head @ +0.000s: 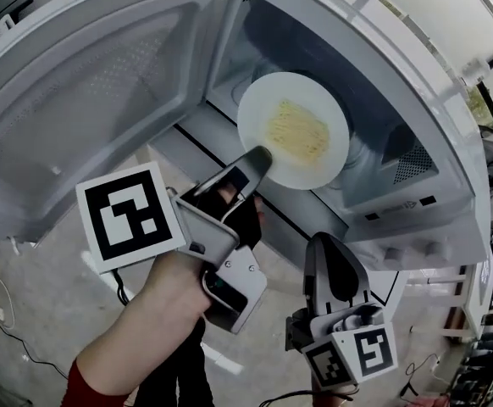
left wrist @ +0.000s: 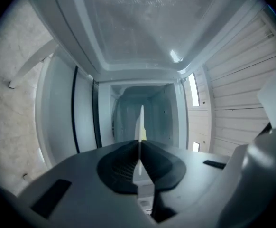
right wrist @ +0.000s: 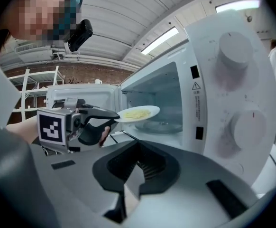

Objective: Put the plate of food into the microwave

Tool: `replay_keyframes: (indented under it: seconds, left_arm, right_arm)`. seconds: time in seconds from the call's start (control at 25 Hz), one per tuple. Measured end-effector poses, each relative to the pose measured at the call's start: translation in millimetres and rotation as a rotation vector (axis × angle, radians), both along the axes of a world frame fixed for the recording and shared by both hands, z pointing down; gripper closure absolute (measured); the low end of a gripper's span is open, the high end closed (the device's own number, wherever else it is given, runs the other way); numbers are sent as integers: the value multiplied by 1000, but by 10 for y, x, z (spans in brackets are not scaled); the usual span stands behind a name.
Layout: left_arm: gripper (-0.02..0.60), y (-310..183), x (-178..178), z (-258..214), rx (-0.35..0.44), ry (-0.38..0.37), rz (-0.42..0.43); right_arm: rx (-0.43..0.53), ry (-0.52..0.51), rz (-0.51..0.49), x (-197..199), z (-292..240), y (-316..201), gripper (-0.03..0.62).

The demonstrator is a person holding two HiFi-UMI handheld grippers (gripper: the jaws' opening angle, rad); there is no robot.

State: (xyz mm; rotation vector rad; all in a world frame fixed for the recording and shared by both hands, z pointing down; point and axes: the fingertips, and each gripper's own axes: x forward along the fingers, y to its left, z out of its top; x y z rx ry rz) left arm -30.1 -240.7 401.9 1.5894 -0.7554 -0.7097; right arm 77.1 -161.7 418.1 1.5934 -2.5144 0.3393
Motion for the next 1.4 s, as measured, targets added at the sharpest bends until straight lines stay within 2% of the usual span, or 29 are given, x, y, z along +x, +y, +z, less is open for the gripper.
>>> replay_keyframes:
  seconds: [0.28,0.6,1.0,1.4]
  left_arm:
    - [558,-533,242,-216,-17,-19,31]
    - [558,-947,494,-22,-74,-147,74]
    - [557,-1091,524,102,-92,-226,94]
    - [557,-1139,522,119,-106,-368,128]
  right_arm:
    - [15,5,13,-10,-270,-144,582]
    - [31,18,27,39,-417,-271,582]
    - [39,24,25,35,-427,-316,582]
    - [38,39,23,6,-488,-319,582]
